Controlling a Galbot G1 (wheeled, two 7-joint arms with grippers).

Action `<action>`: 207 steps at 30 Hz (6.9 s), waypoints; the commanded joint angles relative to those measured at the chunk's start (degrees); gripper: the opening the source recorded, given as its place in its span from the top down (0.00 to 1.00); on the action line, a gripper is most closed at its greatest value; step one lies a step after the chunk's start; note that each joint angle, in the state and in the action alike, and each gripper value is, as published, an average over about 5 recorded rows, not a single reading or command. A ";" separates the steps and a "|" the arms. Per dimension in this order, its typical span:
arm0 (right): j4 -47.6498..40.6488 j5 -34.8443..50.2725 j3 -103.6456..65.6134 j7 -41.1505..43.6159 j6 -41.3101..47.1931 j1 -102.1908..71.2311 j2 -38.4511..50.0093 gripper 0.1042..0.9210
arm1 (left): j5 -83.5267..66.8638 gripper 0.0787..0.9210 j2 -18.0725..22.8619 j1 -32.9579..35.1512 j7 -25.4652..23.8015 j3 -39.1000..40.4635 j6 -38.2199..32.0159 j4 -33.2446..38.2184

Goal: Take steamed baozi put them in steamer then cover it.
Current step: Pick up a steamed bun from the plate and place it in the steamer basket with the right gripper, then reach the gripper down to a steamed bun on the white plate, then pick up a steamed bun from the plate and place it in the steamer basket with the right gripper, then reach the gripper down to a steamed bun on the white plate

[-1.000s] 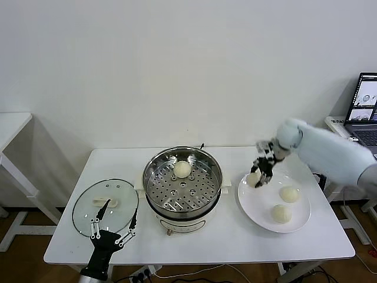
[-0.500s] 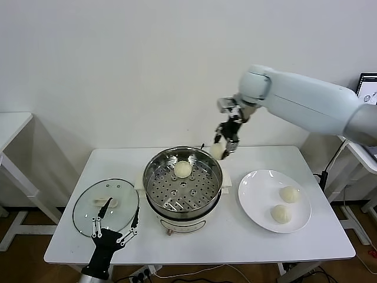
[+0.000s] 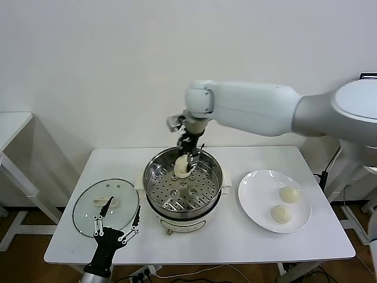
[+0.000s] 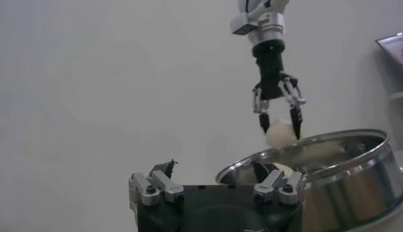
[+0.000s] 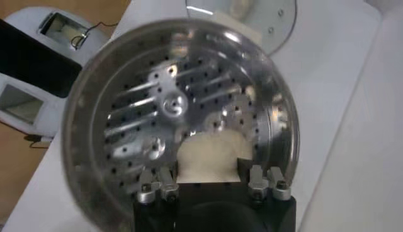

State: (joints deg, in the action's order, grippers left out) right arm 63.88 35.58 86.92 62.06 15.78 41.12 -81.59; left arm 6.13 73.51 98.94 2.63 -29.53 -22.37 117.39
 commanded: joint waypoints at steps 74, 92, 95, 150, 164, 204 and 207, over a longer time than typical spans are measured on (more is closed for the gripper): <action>7.65 -28.66 -23.11 3.67 -11.36 -32.96 52.63 0.12 | 2.79 0.12 -0.02 2.10 0.49 -0.16 0.16 1.52; 1.45 -32.64 -29.54 1.11 -11.46 -39.03 46.16 0.12 | 4.53 0.12 -0.32 2.98 0.48 -1.30 -0.06 2.50; 1.16 -32.77 -29.62 1.05 -11.39 -39.10 45.75 0.13 | 4.52 0.12 -0.31 3.00 0.52 -1.33 -0.05 2.49; 20.37 -47.10 -13.16 3.10 -61.79 -7.95 11.37 0.30 | 4.49 0.12 0.22 2.02 1.67 0.32 -1.46 1.87; 18.84 -50.89 -13.68 2.61 -62.20 -12.17 10.00 0.29 | 4.39 0.12 0.12 1.72 1.84 0.65 -1.47 2.02; -6.67 -23.59 -26.48 11.56 -14.25 -16.30 47.00 0.12 | 4.93 0.12 0.03 1.66 1.94 1.09 -1.16 2.34; -11.38 -27.51 -30.67 11.03 -14.89 -22.62 47.42 0.12 | 5.14 0.12 0.27 1.88 2.27 0.99 -1.18 2.30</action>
State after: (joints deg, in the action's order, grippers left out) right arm 64.64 6.88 61.64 72.23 -8.91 28.10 -43.74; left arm 11.08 73.68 100.71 4.69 -28.56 -23.56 119.71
